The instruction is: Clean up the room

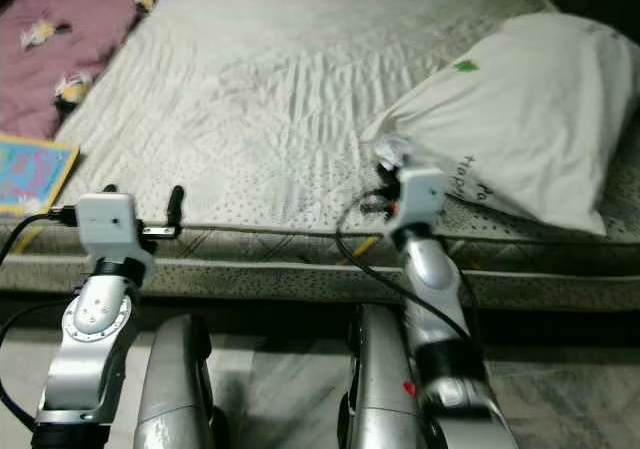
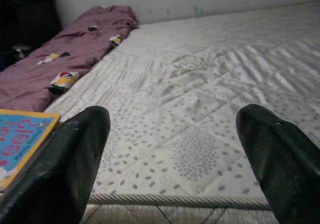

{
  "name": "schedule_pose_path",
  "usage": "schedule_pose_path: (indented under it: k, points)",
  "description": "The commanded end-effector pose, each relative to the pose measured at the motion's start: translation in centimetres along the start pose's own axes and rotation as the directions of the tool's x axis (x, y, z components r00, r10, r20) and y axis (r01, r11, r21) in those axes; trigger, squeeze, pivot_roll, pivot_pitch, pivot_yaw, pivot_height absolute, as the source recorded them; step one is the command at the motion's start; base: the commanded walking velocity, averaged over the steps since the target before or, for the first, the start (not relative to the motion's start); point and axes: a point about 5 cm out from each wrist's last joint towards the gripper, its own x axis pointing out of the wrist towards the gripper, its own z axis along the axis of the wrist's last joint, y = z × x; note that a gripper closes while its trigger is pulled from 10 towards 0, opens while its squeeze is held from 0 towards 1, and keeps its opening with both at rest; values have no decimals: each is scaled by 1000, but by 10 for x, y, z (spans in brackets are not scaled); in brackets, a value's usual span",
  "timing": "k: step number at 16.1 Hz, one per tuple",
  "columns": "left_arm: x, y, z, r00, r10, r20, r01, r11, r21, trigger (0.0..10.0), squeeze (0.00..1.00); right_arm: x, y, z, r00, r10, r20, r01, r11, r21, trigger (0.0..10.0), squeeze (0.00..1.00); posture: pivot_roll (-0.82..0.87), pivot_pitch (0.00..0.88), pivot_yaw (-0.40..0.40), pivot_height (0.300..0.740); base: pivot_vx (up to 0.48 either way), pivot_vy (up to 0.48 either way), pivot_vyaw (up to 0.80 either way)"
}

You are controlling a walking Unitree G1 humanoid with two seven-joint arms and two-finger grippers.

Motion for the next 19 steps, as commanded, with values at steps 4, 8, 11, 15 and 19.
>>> schedule_pose_path:
  k: [4, 8, 11, 15, 19]
  points:
    - [3, 6, -4, 999, -22, 37, 21, 1000, 18, 10000, 0, -37, -7, -4, 996, -76, -51, 69, 989, -131, 10000, 0, 6, 0, 20, 492, 0, 0, 0]
    - [-5, 7, -3, 998, -19, 57, 20, 1000, -16, 10000, 0, -53, -8, 5, 987, -124, -98, 107, 981, -159, 10000, 0, 11, 0, 7, 492, 0, 0, 0]
    - [-14, 7, -10, 1000, -6, 17, 7, 1000, -11, 10000, 0, -49, -1, 7, 983, -142, -119, 127, 985, -120, 10000, 0, -8, 0, 33, 492, 0, 0, 0]
    - [-13, 3, -10, 1000, -27, 15, 27, 1000, -1, 10000, 0, -47, 8, 12, 985, -137, -101, 131, 990, -58, 10000, 0, -1, 0, 31, 492, 0, 0, 0]
    - [-11, 3, -7, 1000, -17, 24, 17, 1000, -1, 10000, 0, -35, 12, 18, 991, -105, -77, 105, 994, -3, 10000, 0, 8, 0, 24, 514, 0, 0, 0]
